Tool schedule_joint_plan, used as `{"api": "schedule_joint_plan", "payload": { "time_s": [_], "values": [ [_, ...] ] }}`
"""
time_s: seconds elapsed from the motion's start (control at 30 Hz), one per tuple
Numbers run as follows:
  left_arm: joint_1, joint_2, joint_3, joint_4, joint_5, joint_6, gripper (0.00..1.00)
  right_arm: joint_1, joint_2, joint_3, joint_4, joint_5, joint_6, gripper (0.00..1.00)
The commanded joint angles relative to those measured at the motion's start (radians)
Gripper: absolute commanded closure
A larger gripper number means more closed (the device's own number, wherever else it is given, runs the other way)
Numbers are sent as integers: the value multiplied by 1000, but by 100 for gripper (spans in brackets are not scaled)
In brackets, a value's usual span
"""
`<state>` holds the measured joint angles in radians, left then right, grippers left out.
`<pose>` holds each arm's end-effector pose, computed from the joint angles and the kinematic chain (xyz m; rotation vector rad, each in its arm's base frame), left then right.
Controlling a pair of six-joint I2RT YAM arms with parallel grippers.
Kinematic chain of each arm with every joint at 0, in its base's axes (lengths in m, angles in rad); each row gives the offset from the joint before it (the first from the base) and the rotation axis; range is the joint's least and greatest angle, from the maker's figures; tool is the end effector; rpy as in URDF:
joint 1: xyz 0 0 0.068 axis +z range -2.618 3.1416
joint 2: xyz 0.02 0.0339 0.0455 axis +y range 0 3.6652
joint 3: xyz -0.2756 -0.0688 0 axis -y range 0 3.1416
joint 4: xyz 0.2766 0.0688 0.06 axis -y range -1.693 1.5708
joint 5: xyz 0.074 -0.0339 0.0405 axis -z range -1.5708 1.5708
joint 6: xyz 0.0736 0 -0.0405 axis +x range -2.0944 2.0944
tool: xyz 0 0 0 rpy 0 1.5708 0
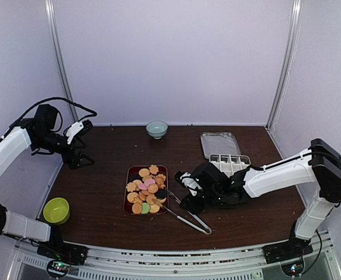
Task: Pack the cookies
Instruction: Pick up the clamp from the plate.
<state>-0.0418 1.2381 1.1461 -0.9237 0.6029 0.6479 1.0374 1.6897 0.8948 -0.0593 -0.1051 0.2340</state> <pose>0.2799 -0.0535 0.2939 1.0098 2.1834 -0.5074 0.1896 0.3362 0.1207 -1.0403 2.3209 0.6730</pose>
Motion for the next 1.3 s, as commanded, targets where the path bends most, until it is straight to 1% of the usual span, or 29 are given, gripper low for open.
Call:
{"api": "schedule_joint_plan", "payload": {
  "time_s": [0.0, 0.17, 0.33, 0.4, 0.53, 0.6, 0.83, 0.93, 1.03, 1.13, 1.27],
  "values": [
    [-21, -26, 6, -44, 9, 39, 2, 9, 14, 0, -19, 5, -14, 60],
    [-38, -25, 25, -83, -9, 63, 2, 16, 21, 7, -42, 16, -29, 70],
    [-47, -16, 66, -126, -22, 92, 2, 22, 30, 9, -64, 32, -43, 76],
    [-51, -15, 80, -133, -25, 93, 2, 26, 29, 10, -70, 41, -45, 81],
    [-63, -15, 99, -144, -27, 94, 2, 33, 9, 19, -87, 63, -52, 97],
    [-73, -15, 105, -155, -29, 98, 2, 37, -12, 40, -108, 80, -63, 100],
    [-133, -10, 151, -242, -28, 166, 2, 55, -83, 150, -235, 183, -139, 100],
    [-177, -8, 181, -272, -17, 180, 2, 66, -99, 216, -290, 246, -172, 100],
    [-224, -14, 198, -282, 3, 183, 2, 85, -103, 288, -304, 304, -208, 100],
    [-262, -25, 198, -273, 44, 183, 4, 107, -70, 406, -333, 335, -236, 100],
    [-304, -39, 197, -250, 87, 184, 10, 142, 1, 585, -367, 349, -285, 100]
  ]
}}
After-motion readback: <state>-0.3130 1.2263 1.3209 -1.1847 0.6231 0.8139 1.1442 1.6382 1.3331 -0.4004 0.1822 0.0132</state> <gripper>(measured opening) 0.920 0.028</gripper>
